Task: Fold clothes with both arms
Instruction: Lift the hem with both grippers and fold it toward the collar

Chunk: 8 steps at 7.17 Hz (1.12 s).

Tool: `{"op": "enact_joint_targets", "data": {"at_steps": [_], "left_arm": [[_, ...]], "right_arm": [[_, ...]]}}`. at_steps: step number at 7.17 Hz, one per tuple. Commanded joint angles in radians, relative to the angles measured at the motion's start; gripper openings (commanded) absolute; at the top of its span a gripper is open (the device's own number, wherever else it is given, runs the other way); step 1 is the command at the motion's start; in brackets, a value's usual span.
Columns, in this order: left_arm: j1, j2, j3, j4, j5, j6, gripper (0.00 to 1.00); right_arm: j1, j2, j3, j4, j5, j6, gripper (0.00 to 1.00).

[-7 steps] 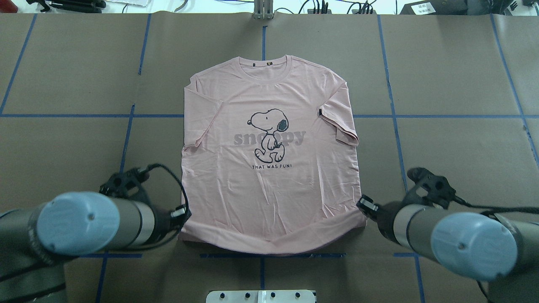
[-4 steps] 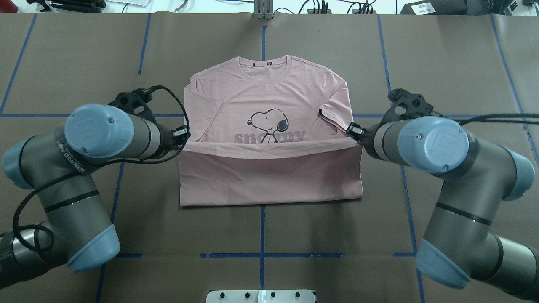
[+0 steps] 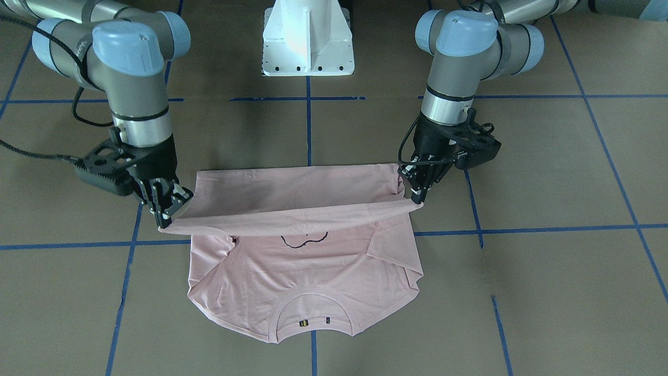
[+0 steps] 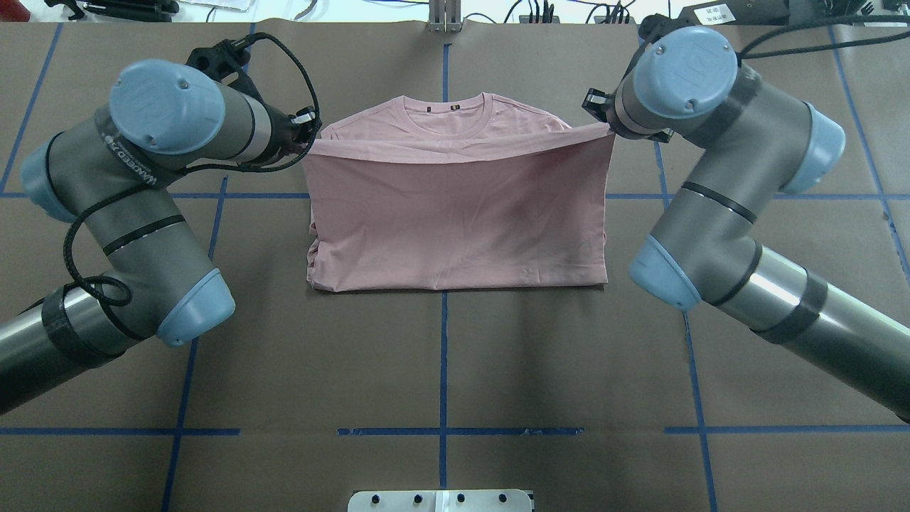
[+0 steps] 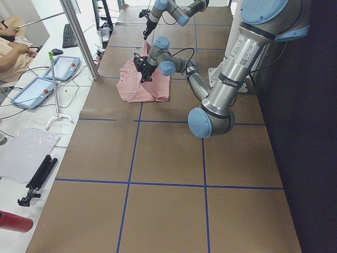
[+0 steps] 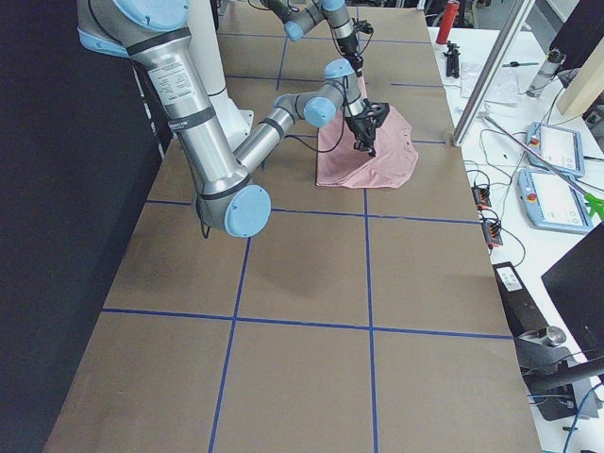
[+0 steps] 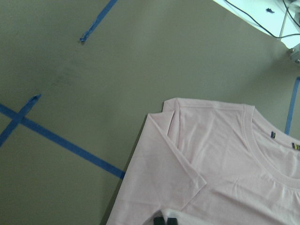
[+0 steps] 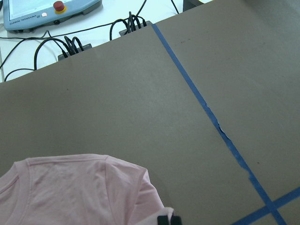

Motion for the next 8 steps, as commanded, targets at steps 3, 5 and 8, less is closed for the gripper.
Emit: {"op": "enact_joint_targets", "data": {"at_steps": [3, 5, 8], "left_arm": [[-0.017, -0.053, 0.271, -0.181, 0.118, 0.092, 0.00], [-0.013, -0.093, 0.423, -0.325, 0.116, 0.086, 0.10], [0.003, -0.110, 0.531, -0.466, 0.116, 0.084, 0.15]], "right_arm": [[0.031, 0.232, -0.463, 0.171, 0.001, -0.017, 0.00], [0.013, 0.239, -0.532, 0.176, 0.003, -0.018, 0.00], [-0.014, 0.236, -0.566, 0.182, -0.008, -0.023, 0.00]]}}
